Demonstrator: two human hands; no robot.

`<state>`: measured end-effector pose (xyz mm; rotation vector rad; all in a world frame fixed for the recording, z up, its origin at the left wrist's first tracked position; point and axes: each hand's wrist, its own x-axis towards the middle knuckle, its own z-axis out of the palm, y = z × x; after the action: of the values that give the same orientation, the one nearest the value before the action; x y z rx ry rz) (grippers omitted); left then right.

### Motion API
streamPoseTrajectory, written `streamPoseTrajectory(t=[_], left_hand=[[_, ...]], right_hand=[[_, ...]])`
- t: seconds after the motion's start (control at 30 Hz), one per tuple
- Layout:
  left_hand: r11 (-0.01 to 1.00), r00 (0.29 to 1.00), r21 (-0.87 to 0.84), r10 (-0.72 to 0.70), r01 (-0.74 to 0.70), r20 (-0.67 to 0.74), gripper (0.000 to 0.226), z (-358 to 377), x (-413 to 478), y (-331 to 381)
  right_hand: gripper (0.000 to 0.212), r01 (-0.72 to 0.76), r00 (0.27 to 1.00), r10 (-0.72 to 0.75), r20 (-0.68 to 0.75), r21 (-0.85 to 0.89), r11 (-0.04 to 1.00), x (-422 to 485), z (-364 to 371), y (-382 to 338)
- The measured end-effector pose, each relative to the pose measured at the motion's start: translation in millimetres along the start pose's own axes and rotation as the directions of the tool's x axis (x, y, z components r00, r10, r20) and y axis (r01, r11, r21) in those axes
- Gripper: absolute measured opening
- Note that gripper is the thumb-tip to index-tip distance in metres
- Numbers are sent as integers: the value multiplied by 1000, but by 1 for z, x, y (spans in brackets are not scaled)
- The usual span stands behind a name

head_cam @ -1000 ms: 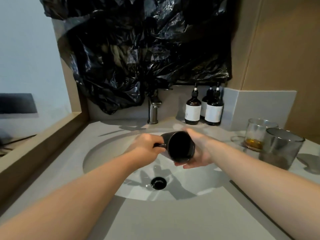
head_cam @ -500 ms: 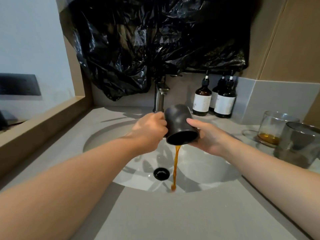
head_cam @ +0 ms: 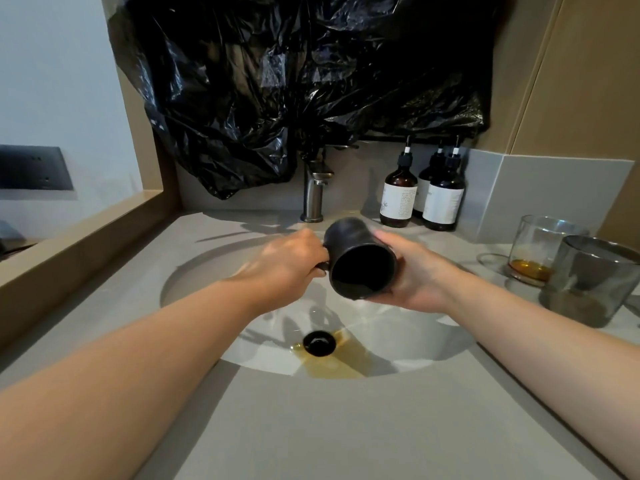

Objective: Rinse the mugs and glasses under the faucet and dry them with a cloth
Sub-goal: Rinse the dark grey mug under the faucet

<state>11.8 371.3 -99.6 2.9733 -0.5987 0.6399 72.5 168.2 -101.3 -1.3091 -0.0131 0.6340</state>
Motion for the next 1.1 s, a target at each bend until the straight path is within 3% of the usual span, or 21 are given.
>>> streamPoseTrajectory(t=[0.07,0.13,0.23,0.3,0.43,0.53,0.63,0.7,0.77,0.83,0.9,1.03,1.1], left_hand=[[989,981,-94,-99,115,168,18,0,-2,6],[964,961,-199,-122,174,248,18,2,-4,10],[906,942,-343,-143,248,304,9,6,-4,11],[838,940,-455,-180,301,291,18,7,-3,11],[583,904,-693,-322,424,282,30,5,-1,6],[301,782,-779,-512,551,355,35,7,6,-2],[122,597,-734,-677,668,430,53,11,16,-11],[74,562,-761,-721,644,405,44,14,15,-17],[19,528,-796,-759,605,382,36,15,13,-24],[-90,446,-805,-794,586,413,33,16,16,-31],[-171,411,-811,-792,560,451,34,16,16,-36],[-122,489,-860,-779,495,392,32,20,16,-38],[-160,443,-856,-800,492,404,33,22,20,-41]], right_hand=[[47,-176,984,170,-62,-108,979,0,-4,2],[55,-292,956,281,-83,-186,938,-1,-7,2],[60,-358,934,353,-64,-234,904,-3,-8,0],[69,-373,924,381,-31,-301,878,-2,-10,-1],[103,-368,913,407,6,-416,832,8,-11,-2],[110,-363,913,402,-61,-570,737,13,-5,-8],[91,-282,959,185,-216,-794,538,15,8,-20],[69,-164,964,-126,-234,-897,410,24,17,-34],[54,-44,882,-428,-200,-936,348,40,27,-53],[52,81,772,-614,-165,-932,352,53,37,-75],[56,192,721,-683,-116,-913,359,64,46,-96],[58,245,710,-700,-80,-903,352,87,58,-115],[52,284,700,-712,-57,-893,350,96,64,-117]])
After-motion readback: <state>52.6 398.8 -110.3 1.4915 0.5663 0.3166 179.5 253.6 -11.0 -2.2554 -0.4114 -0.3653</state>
